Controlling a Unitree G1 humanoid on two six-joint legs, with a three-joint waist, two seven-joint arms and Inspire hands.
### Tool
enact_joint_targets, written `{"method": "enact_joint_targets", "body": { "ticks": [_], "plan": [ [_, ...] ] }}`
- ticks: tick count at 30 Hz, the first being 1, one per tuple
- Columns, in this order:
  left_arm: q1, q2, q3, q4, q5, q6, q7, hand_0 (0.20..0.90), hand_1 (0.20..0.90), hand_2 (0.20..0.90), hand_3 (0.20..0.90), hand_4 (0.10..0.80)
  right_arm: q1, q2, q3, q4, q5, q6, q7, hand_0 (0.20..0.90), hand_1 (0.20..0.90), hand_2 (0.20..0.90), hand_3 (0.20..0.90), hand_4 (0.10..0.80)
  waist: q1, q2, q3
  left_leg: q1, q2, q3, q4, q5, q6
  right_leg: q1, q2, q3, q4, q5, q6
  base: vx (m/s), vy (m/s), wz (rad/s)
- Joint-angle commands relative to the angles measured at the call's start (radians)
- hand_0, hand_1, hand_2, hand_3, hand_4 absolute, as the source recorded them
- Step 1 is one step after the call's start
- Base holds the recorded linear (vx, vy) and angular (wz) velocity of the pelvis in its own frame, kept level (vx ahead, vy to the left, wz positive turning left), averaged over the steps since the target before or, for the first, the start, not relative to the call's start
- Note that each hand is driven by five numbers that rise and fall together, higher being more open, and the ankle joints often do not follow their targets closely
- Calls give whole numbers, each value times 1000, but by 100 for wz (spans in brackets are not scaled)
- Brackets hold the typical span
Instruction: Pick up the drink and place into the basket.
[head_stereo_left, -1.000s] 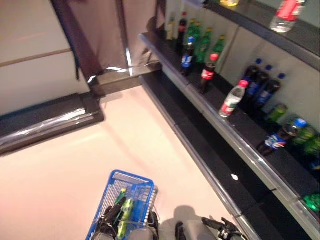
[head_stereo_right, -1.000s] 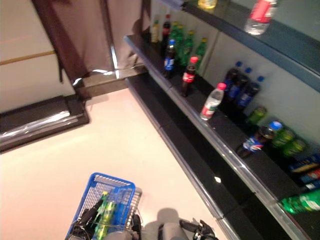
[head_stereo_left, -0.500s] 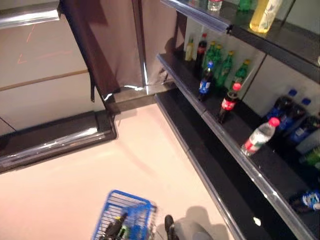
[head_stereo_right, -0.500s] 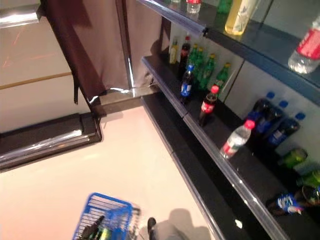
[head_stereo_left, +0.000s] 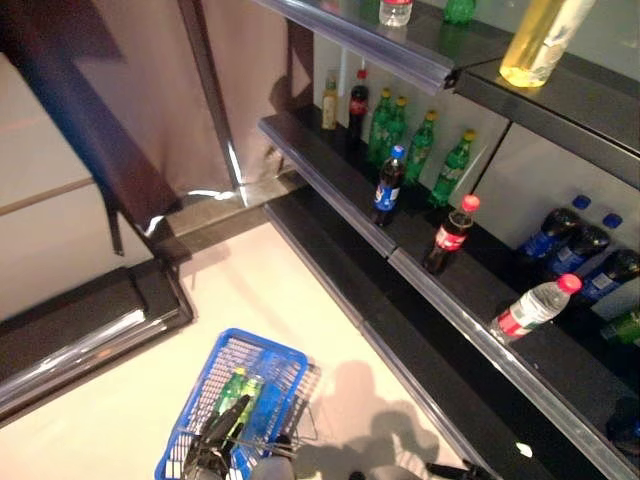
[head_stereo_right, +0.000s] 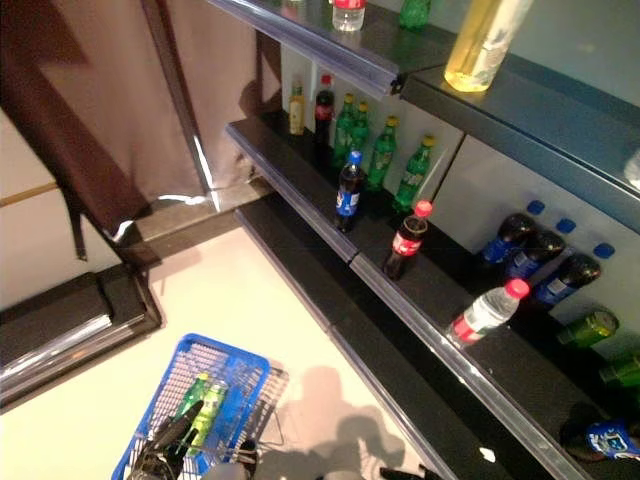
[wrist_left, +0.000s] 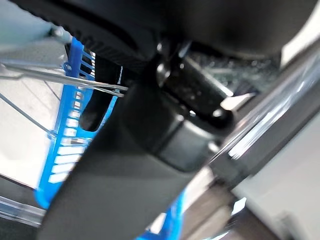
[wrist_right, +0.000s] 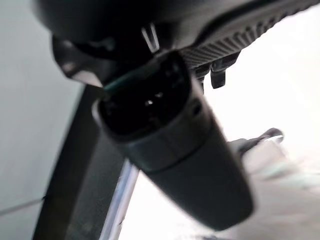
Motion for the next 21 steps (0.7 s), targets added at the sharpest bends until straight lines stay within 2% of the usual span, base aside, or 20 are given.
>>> {"method": "enact_joint_targets", "body": {
  "ticks": [1, 3, 5, 6, 7, 8, 9, 10, 11, 12, 13, 14, 16, 17, 19, 20, 21],
  "plan": [
    [50, 32, 10, -65, 74, -40, -39, 300, 300, 300, 200, 100, 33, -30, 37, -38, -43, -34, -10, 900, 900, 900, 900, 800, -4, 35, 4, 14, -12, 73, 75, -80, 16, -8, -78, -111, -100, 245, 90, 263, 163, -100],
    [62, 46, 21, -58, 40, -46, -46, 300, 300, 300, 200, 100, 25, -31, 55, -41, -54, -27, -4, 900, 900, 900, 900, 800, -10, 15, 4, 70, -34, 140, 54, -107, 7, -6, -62, -236, -254, 259, 81, 283, 94, -121],
    [72, 44, 35, -71, 28, -56, -53, 300, 300, 300, 200, 100, 21, -29, 67, -42, -80, -22, 8, 900, 900, 900, 900, 800, -6, 0, 5, 98, -51, 169, 52, -129, 1, -3, -62, -306, -337, 299, 85, 212, 15, -125],
    [80, 40, 43, -82, 25, -62, -55, 300, 300, 300, 200, 100, 20, -28, 76, -45, -92, -21, 16, 900, 900, 900, 900, 800, -3, -9, 5, 112, -59, 178, 61, -145, 1, -15, -75, -332, -357, 323, 92, 230, -30, -95],
    [87, 34, 49, -96, 22, -70, -52, 300, 300, 300, 200, 100, 22, -26, 84, -46, -113, -26, 27, 900, 900, 900, 900, 800, 5, -1, 1, 134, -42, 184, 80, -178, -3, -13, -86, -343, -349, 293, 91, 131, -69, -82],
    [90, 29, 55, -104, 20, -74, -46, 300, 300, 300, 200, 100, 21, -28, 86, -47, -127, -26, 31, 900, 900, 900, 900, 800, 7, -3, -2, 135, -31, 195, 100, -160, -6, -13, -90, -348, -348, 291, 66, 138, -141, -57],
    [91, 15, 66, -109, 3, -77, -46, 300, 300, 300, 200, 100, 23, -25, 92, -49, -128, -18, 24, 900, 900, 900, 900, 800, 7, -8, -12, 100, -13, 164, 175, -100, -37, 16, -49, -301, -400, 278, 40, 47, -189, -31],
    [90, 7, 76, -104, -35, -76, -51, 300, 300, 300, 200, 100, 19, -32, 99, -50, -138, -15, 22, 900, 900, 900, 900, 800, 24, -22, -6, 38, 4, 161, 340, -31, -65, 55, -53, -317, -432, 273, 20, 97, -189, 1],
    [91, 1, 82, -103, -59, -75, -59, 300, 300, 300, 200, 100, 15, -36, 103, -50, -142, -14, 22, 900, 900, 900, 900, 800, 36, -29, -1, -3, 16, 161, 423, 0, -80, 79, -56, -329, -447, 270, 11, 92, -168, 10],
    [91, -15, 98, -86, -88, -73, -78, 300, 300, 300, 200, 100, 4, -43, 107, -45, -142, -18, 25, 900, 900, 900, 900, 800, 54, -44, 11, -96, 24, 122, 567, 25, -78, 111, -50, -304, -459, 261, -8, 88, -102, -8],
    [90, -18, 102, -79, -92, -72, -79, 300, 300, 300, 200, 100, -1, -44, 109, -43, -140, -18, 24, 900, 900, 900, 900, 800, 57, -49, 11, -125, 24, 113, 585, 31, -73, 116, -49, -293, -462, 258, -12, 123, 0, -48],
    [89, -30, 102, -64, -116, -67, -71, 300, 300, 300, 200, 100, -16, -47, 117, -42, -128, -15, 12, 900, 900, 900, 900, 800, 77, -43, 19, -155, 28, 75, 553, 25, -62, 135, -36, -263, -451, 238, -14, 111, 140, -92],
    [87, -48, 110, -39, -116, -75, -72, 300, 300, 300, 200, 100, -39, -51, 109, -32, -120, -25, 11, 900, 900, 900, 900, 800, 88, -40, 18, -141, 54, 58, 373, 10, -44, 146, -31, -216, -453, 221, -2, 154, 242, -127],
    [89, -48, 108, -34, -126, -78, -72, 300, 300, 300, 200, 100, -41, -54, 106, -31, -130, -32, 17, 900, 900, 900, 900, 800, 93, -32, 17, -128, 80, 46, 256, 41, -55, 153, -25, -201, -458, 215, 6, 193, 289, -110],
    [97, -54, 129, -15, -116, -93, -60, 300, 300, 300, 200, 100, -35, -60, 102, -30, -136, -57, 32, 900, 900, 900, 900, 800, 103, -17, 11, -119, 126, -36, 86, 96, -84, 164, -22, -144, -464, 202, 29, 211, 349, -76],
    [100, -54, 137, -4, -97, -101, -55, 300, 300, 300, 200, 100, -31, -62, 99, -27, -130, -63, 37, 900, 900, 900, 900, 800, 105, -10, 8, -119, 136, -73, 71, 115, -94, 166, -22, -122, -458, 192, 31, 176, 331, -66],
    [100, -53, 139, 3, -79, -104, -49, 300, 300, 300, 200, 100, -29, -62, 96, -25, -127, -68, 39, 900, 900, 900, 900, 800, 103, -7, 7, -116, 138, -73, 74, 105, -98, 168, -31, -115, -453, 185, 34, 142, 306, -63]
  ]
}}
